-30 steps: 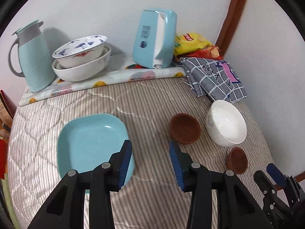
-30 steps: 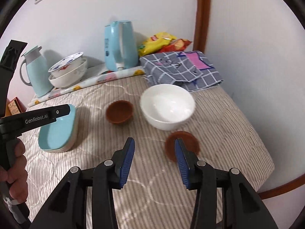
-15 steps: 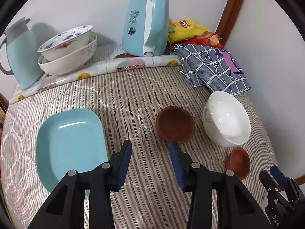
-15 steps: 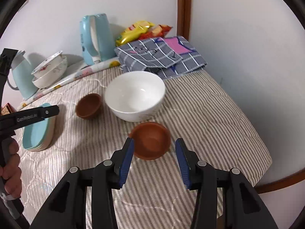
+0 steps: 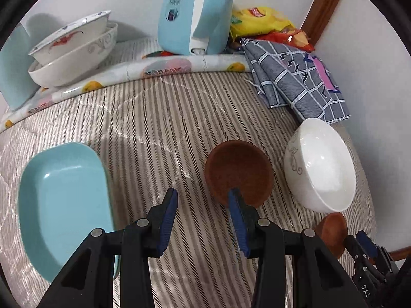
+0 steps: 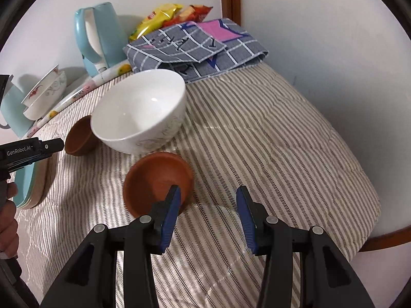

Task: Organize plates and bowls
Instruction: 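Reach both grippers to the small brown bowl and close on its rim, then lift the brown bowl with both grippers toward the white bowl, then lower the right gripper's brown bowl into the white bowl while the left gripper holds its brown bowl, then open the right gripper and withdraw it from the white bowl, then lower the left gripper's brown bowl into the white bowl and open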

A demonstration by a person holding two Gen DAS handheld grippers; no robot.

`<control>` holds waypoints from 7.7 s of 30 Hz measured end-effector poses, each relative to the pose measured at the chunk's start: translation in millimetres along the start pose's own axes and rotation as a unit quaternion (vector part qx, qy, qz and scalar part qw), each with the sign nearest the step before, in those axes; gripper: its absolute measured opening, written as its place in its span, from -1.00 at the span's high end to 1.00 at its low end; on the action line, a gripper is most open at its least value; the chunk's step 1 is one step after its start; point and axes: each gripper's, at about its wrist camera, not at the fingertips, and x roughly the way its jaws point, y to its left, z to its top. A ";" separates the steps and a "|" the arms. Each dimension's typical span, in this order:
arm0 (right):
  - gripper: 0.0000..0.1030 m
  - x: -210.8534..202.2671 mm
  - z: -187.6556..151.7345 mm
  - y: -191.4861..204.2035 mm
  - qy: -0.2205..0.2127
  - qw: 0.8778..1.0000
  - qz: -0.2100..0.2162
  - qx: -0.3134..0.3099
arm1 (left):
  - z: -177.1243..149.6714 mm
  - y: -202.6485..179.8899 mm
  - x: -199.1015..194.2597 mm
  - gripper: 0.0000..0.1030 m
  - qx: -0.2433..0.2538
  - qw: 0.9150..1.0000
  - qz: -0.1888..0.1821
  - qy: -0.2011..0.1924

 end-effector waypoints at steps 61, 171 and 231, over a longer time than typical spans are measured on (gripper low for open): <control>0.84 -37.6 -3.2 1.6 -0.037 0.996 0.076 0.016 | -15.0 -0.7 -47.1 0.85 -0.007 0.999 -0.026 -0.045; 0.19 2.6 84.6 63.9 -0.050 0.993 0.014 -0.107 | 17.1 5.4 -49.7 0.85 -0.027 0.997 -0.050 -0.057; -0.17 -17.8 43.9 -26.5 -0.069 0.996 -0.003 -0.059 | 38.1 -111.1 26.4 0.83 0.033 0.998 -0.056 -0.006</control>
